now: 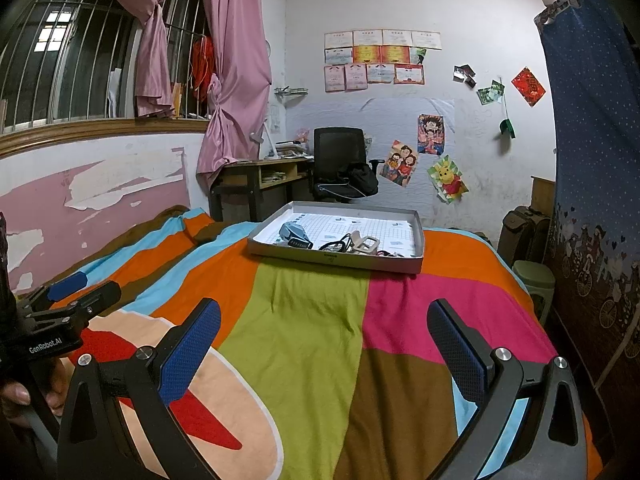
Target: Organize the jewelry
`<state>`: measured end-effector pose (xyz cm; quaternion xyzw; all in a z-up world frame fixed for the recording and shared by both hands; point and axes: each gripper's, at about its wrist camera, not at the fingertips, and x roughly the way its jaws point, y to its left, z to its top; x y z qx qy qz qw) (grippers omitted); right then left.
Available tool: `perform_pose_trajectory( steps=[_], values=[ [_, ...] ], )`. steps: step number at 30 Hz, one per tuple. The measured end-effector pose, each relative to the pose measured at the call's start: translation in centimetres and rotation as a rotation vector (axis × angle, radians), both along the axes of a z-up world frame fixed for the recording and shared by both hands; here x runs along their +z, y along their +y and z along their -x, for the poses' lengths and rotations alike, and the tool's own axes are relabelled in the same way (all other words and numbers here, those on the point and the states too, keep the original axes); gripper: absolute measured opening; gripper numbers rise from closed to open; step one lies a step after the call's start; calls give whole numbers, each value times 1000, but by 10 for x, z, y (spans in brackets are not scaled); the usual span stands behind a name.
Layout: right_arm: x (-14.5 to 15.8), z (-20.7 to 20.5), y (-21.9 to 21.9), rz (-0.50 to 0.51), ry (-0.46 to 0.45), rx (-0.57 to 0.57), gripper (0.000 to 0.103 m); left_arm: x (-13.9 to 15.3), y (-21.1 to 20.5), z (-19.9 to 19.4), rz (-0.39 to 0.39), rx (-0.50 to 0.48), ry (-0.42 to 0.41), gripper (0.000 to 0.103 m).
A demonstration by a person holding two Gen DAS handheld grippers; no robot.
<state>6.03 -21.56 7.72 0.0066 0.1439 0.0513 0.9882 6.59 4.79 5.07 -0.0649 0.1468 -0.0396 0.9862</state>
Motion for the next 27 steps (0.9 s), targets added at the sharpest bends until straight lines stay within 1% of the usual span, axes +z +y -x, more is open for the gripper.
perform_pose_trajectory(
  steps=[27],
  values=[
    [-1,-1,3,2,1,5,101,1,0,0,-2,-1,0,103]
  ],
)
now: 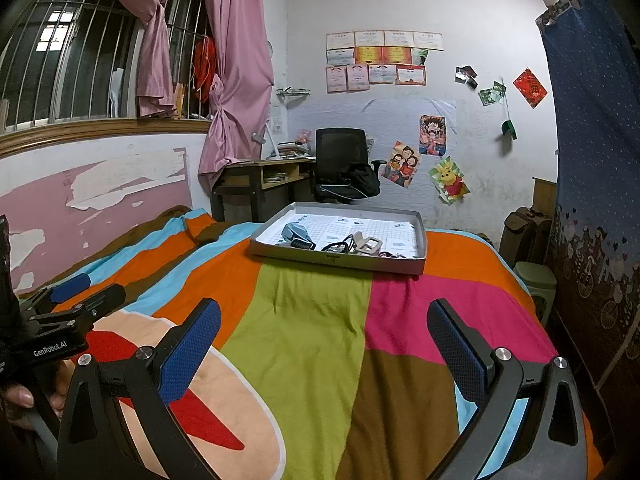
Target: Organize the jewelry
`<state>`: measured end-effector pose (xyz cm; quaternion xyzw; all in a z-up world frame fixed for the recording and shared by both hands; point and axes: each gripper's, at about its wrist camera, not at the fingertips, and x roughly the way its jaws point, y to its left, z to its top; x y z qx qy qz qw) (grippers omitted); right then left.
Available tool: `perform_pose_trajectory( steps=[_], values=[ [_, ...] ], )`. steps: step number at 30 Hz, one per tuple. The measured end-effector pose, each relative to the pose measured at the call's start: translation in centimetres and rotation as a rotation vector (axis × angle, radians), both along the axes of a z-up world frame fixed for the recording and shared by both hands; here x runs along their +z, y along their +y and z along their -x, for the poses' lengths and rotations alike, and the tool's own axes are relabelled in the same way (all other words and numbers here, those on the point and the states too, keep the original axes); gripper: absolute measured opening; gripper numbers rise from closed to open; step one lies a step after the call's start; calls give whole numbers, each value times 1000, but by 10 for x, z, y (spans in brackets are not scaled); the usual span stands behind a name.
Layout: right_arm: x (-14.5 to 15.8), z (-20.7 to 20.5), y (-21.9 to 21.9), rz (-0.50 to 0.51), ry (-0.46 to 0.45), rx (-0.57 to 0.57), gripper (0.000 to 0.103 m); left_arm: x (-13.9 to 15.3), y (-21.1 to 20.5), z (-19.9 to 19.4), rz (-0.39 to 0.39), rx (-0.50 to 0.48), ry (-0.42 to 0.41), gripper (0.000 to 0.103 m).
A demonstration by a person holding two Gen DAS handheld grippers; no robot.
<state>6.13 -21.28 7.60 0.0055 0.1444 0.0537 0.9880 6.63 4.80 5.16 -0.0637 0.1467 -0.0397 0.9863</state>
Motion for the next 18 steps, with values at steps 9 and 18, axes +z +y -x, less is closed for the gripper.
perform_pose_trajectory(
  steps=[9,18],
  values=[
    [0,0,0,0,1,0,101,0,0,0,2,2,1,103],
    [1,0,0,1,1,0,101,-12,4,1,-32,26,3,103]
  ],
)
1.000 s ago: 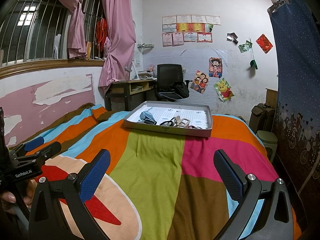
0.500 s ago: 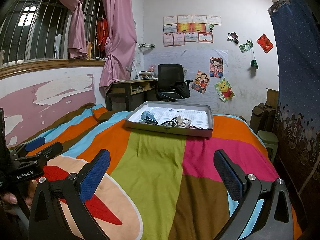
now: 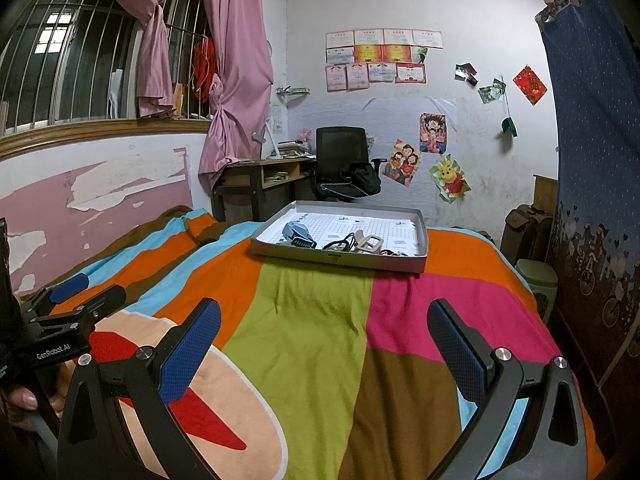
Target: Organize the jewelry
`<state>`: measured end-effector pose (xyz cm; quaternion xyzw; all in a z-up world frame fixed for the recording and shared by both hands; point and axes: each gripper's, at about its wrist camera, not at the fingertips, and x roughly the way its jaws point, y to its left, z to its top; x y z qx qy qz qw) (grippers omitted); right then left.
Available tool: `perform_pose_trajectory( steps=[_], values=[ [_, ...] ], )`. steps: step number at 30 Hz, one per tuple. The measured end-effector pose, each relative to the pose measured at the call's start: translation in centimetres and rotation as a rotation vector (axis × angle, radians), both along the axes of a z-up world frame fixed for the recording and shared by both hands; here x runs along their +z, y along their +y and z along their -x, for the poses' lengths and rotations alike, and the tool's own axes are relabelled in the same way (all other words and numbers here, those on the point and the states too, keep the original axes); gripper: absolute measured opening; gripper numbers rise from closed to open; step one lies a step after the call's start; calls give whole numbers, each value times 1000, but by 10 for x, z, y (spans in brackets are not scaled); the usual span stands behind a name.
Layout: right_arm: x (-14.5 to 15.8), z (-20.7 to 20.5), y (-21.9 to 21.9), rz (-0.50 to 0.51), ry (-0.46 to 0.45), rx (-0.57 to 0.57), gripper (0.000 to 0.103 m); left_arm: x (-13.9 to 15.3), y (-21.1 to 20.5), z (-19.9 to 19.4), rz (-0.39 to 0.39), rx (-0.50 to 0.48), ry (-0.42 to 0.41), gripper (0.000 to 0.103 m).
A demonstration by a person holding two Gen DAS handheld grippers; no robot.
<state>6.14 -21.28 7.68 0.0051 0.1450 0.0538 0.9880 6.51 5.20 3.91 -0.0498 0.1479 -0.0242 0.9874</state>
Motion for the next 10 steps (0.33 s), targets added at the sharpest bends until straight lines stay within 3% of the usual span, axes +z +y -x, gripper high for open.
perform_pose_trajectory(
  steps=[10],
  values=[
    [-7,5,10,4,5,11,101,1,0,-1,-4,20,10,103]
  ],
)
